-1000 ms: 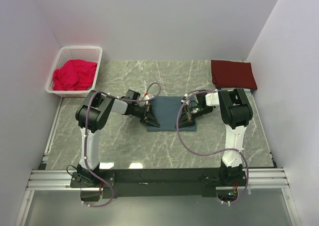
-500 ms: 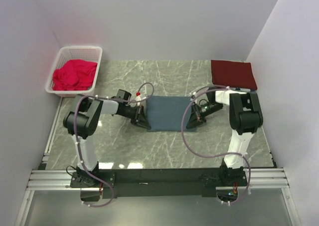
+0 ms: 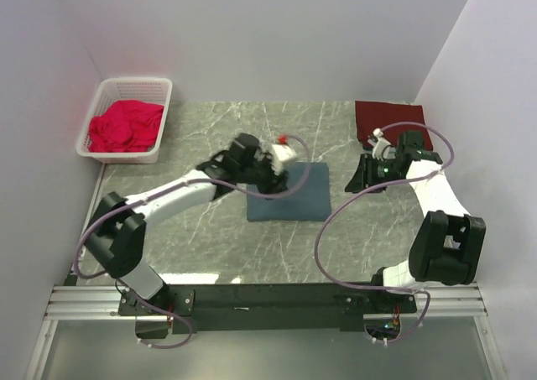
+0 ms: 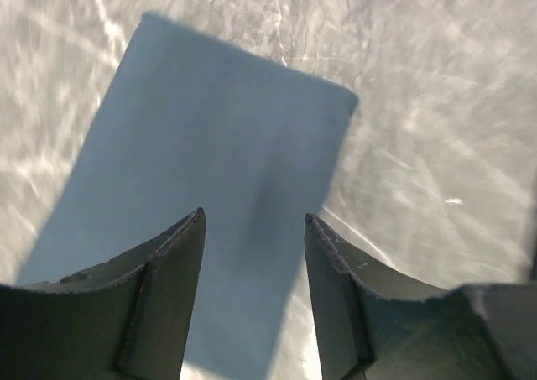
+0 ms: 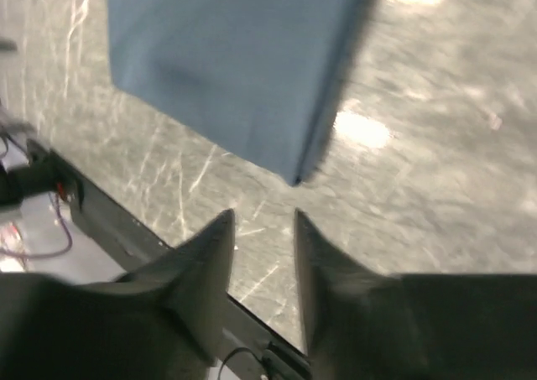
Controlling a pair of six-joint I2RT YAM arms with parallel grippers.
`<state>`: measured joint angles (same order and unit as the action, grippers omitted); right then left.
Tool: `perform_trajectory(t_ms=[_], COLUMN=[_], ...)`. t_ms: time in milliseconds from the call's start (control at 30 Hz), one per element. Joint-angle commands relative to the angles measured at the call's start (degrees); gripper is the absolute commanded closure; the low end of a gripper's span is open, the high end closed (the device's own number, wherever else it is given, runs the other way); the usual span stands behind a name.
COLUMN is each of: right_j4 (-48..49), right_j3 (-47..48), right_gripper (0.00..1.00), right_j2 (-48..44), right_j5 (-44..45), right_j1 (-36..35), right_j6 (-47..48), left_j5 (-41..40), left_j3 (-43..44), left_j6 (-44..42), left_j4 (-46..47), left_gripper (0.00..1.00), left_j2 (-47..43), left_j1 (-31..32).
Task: Fold and stack the t-shirts
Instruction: Neatly place the folded tshirt to the corner
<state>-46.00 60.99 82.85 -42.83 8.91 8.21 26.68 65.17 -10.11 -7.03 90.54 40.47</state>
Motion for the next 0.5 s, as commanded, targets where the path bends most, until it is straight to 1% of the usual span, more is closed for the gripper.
perform_trajectory(t_ms=[0,33,133,167,200,233,267,333,467], right_j4=[4.3,5.2,5.7,6.2,6.4,7.5,8.2,9.8,10.4], right_j3=[-2.2,-3.2,-4.6,-4.9,-5.4,-5.5,-5.8,-6.8,-7.0], right_gripper=[0.51,0.50,0.52,0.54,0.59,0.61,0.63,0.63,0.62], right_j2=[-3.5,-3.5,-0.6,0.4,2.1,2.7,3.3,4.1,6.2], right_j5=[0.3,-0.3,-2.3,-4.3,-5.2,-5.6,-5.8,-6.0,-5.9], right_j1=[2.8,3.1,5.4,6.2,7.8,8.8,9.5,10.8,11.5], right_j6=[-6.2,-7.8,-10.7,-11.2,-11.5,-12.5,-13.3,-15.2,-16.1], left_j5=[-14.0,-17.3,-20.3,-21.1,-21.5,-21.8,-23.2,-24.4,-25.1], left_j3=[1.6,1.6,1.5,1.6,1.3,0.8,0.2,0.3,2.7], left_j6=[-13.4,-18.3,-23.7,-26.2,-27.3,-29.9,-31.0,-33.9,-35.9], left_j4=[3.8,5.0,10.1,11.1,13.4,15.1,17.8,20.0,21.4], left_gripper=[0.44,0.45,0.49,0.50,0.51,0.51,0.50,0.50,0.50], left_j2=[4.0,5.8,9.4,10.3,11.7,12.4,13.2,16.1,20.7], left_j1=[8.8,10.7,16.5,17.5,19.3,20.2,21.0,23.2,25.1])
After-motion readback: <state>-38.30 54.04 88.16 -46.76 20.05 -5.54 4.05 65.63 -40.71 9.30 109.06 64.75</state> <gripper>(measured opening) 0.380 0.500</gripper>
